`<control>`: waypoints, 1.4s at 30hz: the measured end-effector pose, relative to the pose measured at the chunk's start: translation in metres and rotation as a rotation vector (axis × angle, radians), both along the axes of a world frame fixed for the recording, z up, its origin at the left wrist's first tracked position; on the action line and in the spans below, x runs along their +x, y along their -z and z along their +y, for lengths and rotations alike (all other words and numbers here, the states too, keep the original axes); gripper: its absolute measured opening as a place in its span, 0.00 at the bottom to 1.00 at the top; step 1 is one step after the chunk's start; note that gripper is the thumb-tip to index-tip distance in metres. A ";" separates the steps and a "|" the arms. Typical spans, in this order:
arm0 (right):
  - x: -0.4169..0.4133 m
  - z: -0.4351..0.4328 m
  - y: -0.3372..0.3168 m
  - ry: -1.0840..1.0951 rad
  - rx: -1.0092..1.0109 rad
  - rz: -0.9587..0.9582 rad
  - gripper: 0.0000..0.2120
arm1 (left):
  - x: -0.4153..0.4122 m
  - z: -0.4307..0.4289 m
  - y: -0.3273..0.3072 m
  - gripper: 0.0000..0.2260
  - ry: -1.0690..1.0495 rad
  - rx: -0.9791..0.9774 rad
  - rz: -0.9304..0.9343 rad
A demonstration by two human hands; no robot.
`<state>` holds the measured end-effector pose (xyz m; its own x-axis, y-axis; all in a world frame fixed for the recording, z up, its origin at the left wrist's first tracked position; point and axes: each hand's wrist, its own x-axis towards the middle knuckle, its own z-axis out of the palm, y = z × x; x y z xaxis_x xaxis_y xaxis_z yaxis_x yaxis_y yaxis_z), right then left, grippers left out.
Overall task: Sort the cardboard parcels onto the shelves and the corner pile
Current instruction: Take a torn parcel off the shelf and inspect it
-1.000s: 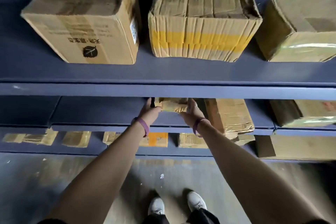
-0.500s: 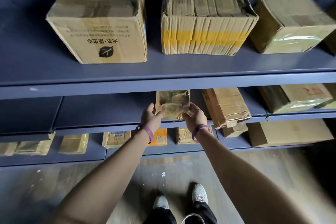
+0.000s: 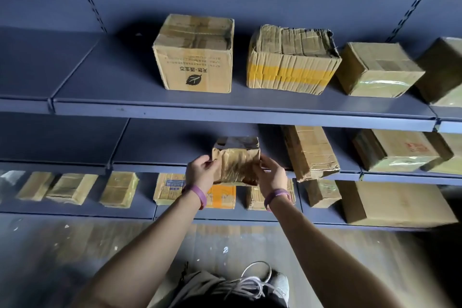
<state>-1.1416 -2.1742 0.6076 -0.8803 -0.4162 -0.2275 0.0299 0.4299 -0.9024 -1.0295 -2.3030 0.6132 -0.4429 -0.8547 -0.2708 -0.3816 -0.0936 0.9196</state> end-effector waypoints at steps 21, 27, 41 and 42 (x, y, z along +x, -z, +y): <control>0.029 0.033 0.000 0.166 -0.412 -0.601 0.10 | 0.052 -0.028 -0.003 0.05 -0.139 0.292 0.090; 0.039 0.029 0.000 0.329 -0.422 -0.486 0.07 | 0.058 -0.019 -0.012 0.05 -0.177 0.282 0.096; 0.055 0.021 -0.020 0.255 -0.433 -0.503 0.22 | 0.073 -0.003 -0.016 0.07 -0.075 0.207 0.143; 0.053 0.022 -0.022 0.251 -0.422 -0.507 0.21 | 0.074 -0.005 -0.015 0.07 -0.096 0.241 0.170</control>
<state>-1.0883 -2.1519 0.6293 -0.7894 -0.3580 -0.4987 0.5431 -0.0287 -0.8392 -0.9559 -2.3081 0.6286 -0.4191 -0.8150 -0.4001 -0.2033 -0.3453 0.9162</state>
